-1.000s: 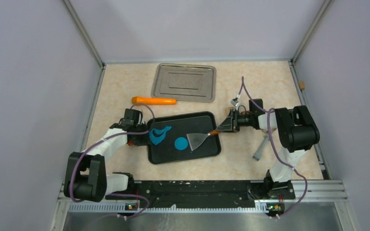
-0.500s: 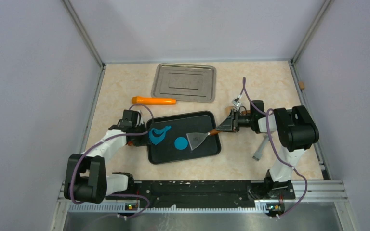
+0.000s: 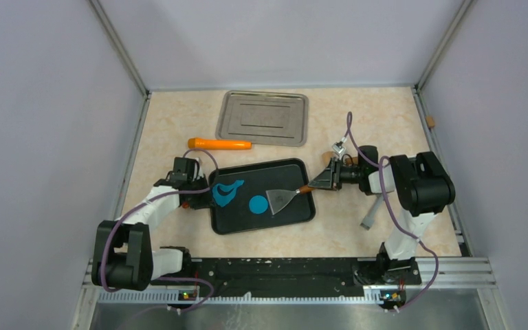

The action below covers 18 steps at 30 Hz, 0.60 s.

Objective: Roll out the dumpling wrappers from the dough

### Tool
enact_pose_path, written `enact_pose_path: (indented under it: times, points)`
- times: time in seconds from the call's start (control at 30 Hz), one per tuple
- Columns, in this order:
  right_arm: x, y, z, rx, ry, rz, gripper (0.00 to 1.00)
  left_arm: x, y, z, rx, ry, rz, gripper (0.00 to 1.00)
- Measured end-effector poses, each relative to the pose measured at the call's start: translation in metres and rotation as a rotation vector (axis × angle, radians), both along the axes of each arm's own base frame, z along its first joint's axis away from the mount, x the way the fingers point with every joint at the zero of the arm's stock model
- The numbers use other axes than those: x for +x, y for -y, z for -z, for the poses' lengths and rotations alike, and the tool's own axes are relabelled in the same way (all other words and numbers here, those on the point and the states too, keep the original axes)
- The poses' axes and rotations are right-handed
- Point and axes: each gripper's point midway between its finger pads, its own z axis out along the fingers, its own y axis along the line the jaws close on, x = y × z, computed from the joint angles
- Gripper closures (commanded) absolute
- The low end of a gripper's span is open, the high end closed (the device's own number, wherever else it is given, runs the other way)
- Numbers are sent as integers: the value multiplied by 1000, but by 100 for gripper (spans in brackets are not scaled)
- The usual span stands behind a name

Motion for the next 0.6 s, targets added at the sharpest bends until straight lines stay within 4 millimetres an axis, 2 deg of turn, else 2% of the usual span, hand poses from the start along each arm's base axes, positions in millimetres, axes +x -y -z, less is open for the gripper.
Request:
enact_pose_path:
  times: [0.4,0.6]
  points:
    - [1,-2,-1,23,14,-36,100,0,1,1,-3,3,4,100]
    - [1,-2,-2,-10,-15,47,100,0,0,1,0,7,2,100]
